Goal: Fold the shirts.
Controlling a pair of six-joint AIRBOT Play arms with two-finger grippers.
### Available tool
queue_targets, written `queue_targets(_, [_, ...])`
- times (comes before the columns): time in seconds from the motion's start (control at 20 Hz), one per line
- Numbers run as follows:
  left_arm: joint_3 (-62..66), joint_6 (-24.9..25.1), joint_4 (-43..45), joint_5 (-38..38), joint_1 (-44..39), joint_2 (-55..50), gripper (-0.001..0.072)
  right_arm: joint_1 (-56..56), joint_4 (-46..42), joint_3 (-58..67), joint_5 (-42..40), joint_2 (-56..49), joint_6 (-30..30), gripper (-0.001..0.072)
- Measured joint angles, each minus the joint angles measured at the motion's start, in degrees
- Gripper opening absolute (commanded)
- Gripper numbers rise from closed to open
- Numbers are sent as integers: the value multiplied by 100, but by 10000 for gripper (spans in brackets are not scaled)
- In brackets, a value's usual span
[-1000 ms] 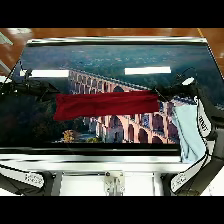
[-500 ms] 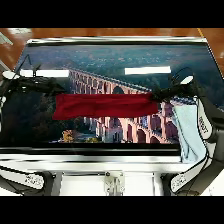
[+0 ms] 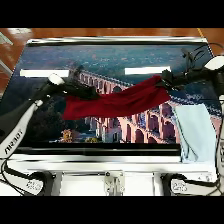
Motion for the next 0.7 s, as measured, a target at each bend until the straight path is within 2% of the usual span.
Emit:
queue_targets(0.15, [-118,-195,-105,621,-719,-157,36,166,-111,0,275,562,306,65])
queue_targets(0.4, [-166,-319,-807,1314,-1429,-608,35,361,-177,-2,549,1215,723,66])
queue_targets(0.7, [-133,-37,-1816,1895,-1746,-938,33,428,-282,0,979,1648,1023,65])
